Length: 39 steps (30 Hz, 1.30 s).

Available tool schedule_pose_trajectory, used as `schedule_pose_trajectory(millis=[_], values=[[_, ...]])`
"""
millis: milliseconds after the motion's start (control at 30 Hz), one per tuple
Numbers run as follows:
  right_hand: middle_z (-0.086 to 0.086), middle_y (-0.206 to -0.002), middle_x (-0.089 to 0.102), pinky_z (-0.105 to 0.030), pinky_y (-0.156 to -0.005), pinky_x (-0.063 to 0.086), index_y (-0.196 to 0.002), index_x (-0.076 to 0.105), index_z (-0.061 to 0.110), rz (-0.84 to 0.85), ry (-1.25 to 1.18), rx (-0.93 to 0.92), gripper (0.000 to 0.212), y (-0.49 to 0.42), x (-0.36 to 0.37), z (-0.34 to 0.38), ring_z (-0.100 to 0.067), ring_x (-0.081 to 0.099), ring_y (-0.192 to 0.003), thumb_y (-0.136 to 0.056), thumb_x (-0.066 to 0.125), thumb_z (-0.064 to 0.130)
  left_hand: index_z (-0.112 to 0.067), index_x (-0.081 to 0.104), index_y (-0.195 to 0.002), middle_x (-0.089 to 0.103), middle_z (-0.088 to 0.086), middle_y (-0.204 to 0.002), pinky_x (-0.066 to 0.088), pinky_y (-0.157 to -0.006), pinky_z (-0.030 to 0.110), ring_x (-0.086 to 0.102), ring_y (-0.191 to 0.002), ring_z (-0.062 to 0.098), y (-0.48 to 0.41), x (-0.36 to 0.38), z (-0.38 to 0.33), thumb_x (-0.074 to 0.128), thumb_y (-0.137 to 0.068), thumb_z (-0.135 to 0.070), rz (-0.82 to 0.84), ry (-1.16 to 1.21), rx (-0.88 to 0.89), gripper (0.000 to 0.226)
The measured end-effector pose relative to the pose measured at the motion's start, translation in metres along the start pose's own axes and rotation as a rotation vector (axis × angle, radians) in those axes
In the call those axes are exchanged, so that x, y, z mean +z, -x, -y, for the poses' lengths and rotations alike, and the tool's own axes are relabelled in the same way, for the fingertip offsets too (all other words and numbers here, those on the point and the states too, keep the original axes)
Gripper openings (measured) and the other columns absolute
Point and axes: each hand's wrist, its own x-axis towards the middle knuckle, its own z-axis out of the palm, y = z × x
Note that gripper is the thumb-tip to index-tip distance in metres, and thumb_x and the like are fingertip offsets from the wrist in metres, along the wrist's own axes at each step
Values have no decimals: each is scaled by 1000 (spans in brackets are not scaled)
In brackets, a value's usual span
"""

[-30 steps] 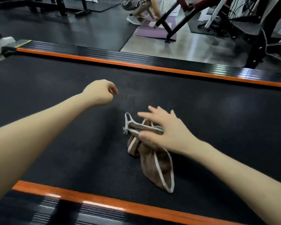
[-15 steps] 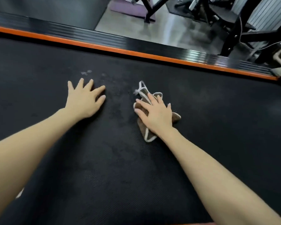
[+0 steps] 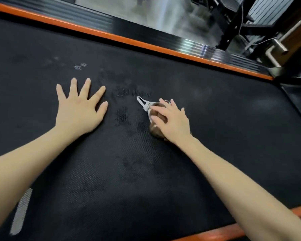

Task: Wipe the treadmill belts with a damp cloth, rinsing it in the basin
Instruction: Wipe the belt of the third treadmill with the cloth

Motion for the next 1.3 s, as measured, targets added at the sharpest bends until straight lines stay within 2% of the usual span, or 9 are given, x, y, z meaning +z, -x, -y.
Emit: schedule_pose_trajectory(millis=[167, 367, 633, 800, 900, 967, 1100, 1233, 1300], values=[[0, -155, 26, -56, -112, 10, -136, 47, 36, -28, 16, -202, 79, 47, 12, 15, -30, 15, -144, -69, 43, 78, -37, 21, -149, 17, 10, -158, 3, -111, 63, 7, -144, 39, -1, -2, 0, 5, -91, -61, 8, 5, -5, 65], [0, -137, 53, -60, -105, 32, -114, 68, 25, -102, -21, -357, 40, 2, 16, 0, -30, 43, -131, -86, 49, 47, -46, 5, -148, 5, 2, -160, -3, -110, 63, 0, -146, 33, -27, -11, 31, -13, -78, -72, 85, -84, 46, 77], [2, -142, 47, -56, -113, 15, -121, 62, 30, -141, -148, 123, 31, -116, 15, 21, -31, 29, -139, -96, 47, 39, -50, 1, -146, 4, 2, -160, 1, -112, 61, -1, -146, 33, -38, -3, 46, -10, -76, -76, 61, -58, 45, 76], [-2, -127, 61, -52, -104, 31, -110, 69, 20, -70, -100, -420, 32, 20, 19, 52, -31, 52, -122, -90, 50, 36, -49, 7, -147, 8, 4, -160, 1, -112, 62, 1, -146, 34, -38, -3, 46, -4, -79, -76, 43, -30, 58, 74], [-3, -125, 63, -54, -101, 40, -107, 69, 18, -76, -50, -608, 30, -12, 17, 43, -31, 58, -115, -92, 49, 34, -48, 10, -147, 10, 5, -160, 1, -112, 63, 2, -146, 35, -39, -3, 46, -3, -79, -76, 30, -20, 60, 75], [-4, -121, 64, -57, -93, 44, -104, 69, 15, -162, -3, -489, 27, -80, 21, 44, -36, 58, -112, -92, 50, 29, -48, 11, -147, 11, 5, -160, 1, -112, 63, 2, -146, 34, -40, -3, 47, -3, -79, -76, 31, -14, 58, 75], [3, -138, 52, -49, -108, 30, -119, 64, 24, -147, -25, -13, 30, -182, 23, 45, -28, 38, -134, -97, 45, 34, -49, 10, -146, 11, 4, -160, 1, -112, 62, 2, -146, 33, -40, 0, 48, -4, -79, -76, 22, -13, 49, 74], [1, -107, 70, -38, -82, 48, -98, 72, 22, -284, -53, -369, 30, -113, 35, 74, -24, 63, -100, -89, 49, 38, -51, 7, -145, 9, 2, -160, 1, -113, 61, 1, -146, 32, -40, 0, 47, -6, -77, -76, 30, -24, 39, 74], [2, -106, 71, -36, -81, 51, -99, 74, 20, -271, -88, -527, 34, -96, 42, 80, -23, 65, -98, -86, 49, 39, -51, 6, -145, 8, 2, -160, 0, -113, 61, 1, -146, 32, -39, -1, 46, -6, -77, -76, 32, -16, 37, 73]])
